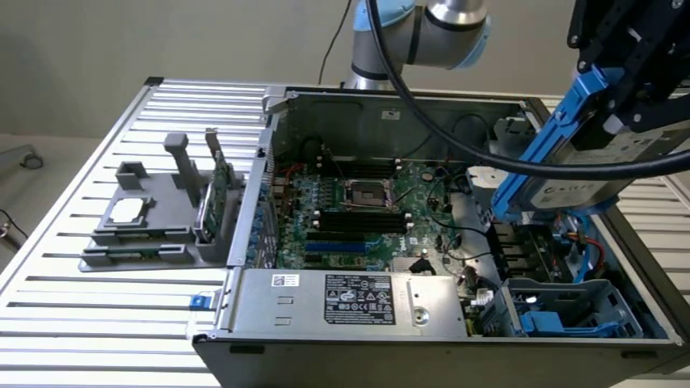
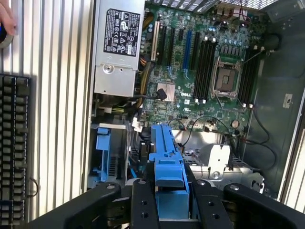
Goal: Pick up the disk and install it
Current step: 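Pick up the disk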
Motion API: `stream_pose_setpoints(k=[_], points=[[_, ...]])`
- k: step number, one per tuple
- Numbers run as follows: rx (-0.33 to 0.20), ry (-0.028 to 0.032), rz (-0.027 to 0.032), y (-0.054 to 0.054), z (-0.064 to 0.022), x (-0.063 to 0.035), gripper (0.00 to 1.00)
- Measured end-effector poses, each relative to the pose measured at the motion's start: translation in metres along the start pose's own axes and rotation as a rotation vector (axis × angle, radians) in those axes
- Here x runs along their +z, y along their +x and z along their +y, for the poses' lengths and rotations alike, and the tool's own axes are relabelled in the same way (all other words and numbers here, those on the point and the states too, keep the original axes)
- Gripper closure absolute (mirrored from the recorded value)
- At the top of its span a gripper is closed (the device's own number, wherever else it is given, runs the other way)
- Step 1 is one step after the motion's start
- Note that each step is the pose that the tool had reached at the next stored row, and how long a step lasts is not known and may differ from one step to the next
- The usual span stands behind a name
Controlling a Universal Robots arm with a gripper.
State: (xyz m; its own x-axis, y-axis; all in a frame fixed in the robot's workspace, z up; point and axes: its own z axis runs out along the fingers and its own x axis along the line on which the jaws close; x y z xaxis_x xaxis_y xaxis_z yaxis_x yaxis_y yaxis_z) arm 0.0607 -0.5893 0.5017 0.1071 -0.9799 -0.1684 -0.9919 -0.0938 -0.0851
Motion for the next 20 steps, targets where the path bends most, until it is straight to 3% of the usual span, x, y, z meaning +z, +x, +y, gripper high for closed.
stream_pose_setpoints(k=[12,20], points=[[0.021,0.0040,-0.0024,0.014,-0.0020,-0.0010,0.67],[0.023,0.0045,-0.0047,0.028,-0.0102,-0.0008,0.67]])
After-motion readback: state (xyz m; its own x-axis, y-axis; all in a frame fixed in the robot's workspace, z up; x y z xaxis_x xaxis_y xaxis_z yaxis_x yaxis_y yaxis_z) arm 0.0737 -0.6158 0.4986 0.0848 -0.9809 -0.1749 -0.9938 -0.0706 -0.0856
